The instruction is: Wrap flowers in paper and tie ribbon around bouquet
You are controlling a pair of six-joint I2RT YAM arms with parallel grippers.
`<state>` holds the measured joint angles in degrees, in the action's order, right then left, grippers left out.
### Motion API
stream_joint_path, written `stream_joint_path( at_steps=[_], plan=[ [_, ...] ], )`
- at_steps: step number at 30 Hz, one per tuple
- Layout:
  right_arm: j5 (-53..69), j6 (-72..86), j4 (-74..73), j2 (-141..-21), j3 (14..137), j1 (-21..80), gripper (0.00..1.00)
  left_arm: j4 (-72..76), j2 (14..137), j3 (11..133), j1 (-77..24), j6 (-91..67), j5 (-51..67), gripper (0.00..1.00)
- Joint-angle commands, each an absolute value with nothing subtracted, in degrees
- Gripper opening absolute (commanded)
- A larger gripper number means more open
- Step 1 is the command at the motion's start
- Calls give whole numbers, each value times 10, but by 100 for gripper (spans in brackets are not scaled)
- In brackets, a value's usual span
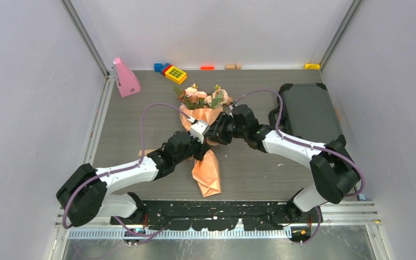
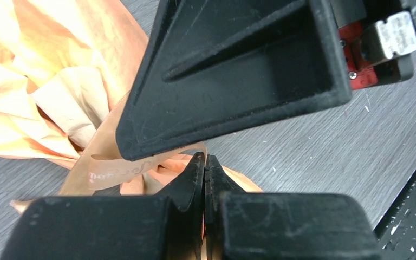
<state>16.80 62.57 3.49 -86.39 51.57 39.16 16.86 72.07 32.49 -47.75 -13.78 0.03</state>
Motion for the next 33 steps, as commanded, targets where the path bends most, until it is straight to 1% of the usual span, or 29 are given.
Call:
stream_joint_path(
  at_steps=[1, 6, 10, 15, 20, 21, 22, 23, 24, 26, 27, 28, 30, 32, 33],
  plan=[
    [211, 654, 59, -875, 517, 396, 45, 236, 708, 314, -477, -123, -28, 0],
    [208, 659, 43, -876, 502, 397, 45, 303, 704, 282, -477, -125, -44, 0],
    [212, 666, 82, -864, 480, 397, 44, 372, 706, 249, -477, -123, -51, 0],
    [244, 666, 119, -869, 480, 397, 40, 403, 716, 241, -477, -119, -29, 0],
    [265, 669, 146, -889, 481, 397, 29, 425, 710, 230, -477, -119, -20, 0],
    [267, 668, 149, -892, 482, 397, 24, 420, 707, 231, -477, -117, -17, 0],
    [269, 668, 154, -895, 484, 397, 16, 414, 705, 233, -477, -116, -15, 0],
    [271, 668, 159, -898, 483, 397, 4, 406, 703, 235, -477, -115, -16, 0],
    [272, 668, 165, -898, 483, 397, 1, 399, 703, 237, -477, -115, -20, 0],
    [271, 662, 172, -893, 481, 397, 1, 382, 698, 241, -477, -120, -35, 0],
    [263, 655, 170, -889, 479, 397, 1, 372, 695, 244, -477, -123, -43, 3],
    [252, 644, 159, -880, 478, 397, 1, 359, 689, 246, -477, -127, -50, 11],
    [225, 618, 125, -864, 481, 397, 1, 335, 676, 249, -477, -133, -60, 20],
    [201, 594, 89, -850, 487, 396, 1, 317, 664, 245, -477, -142, -68, 24],
    [194, 587, 81, -846, 487, 396, 1, 312, 657, 241, -477, -147, -71, 25]
  ],
)
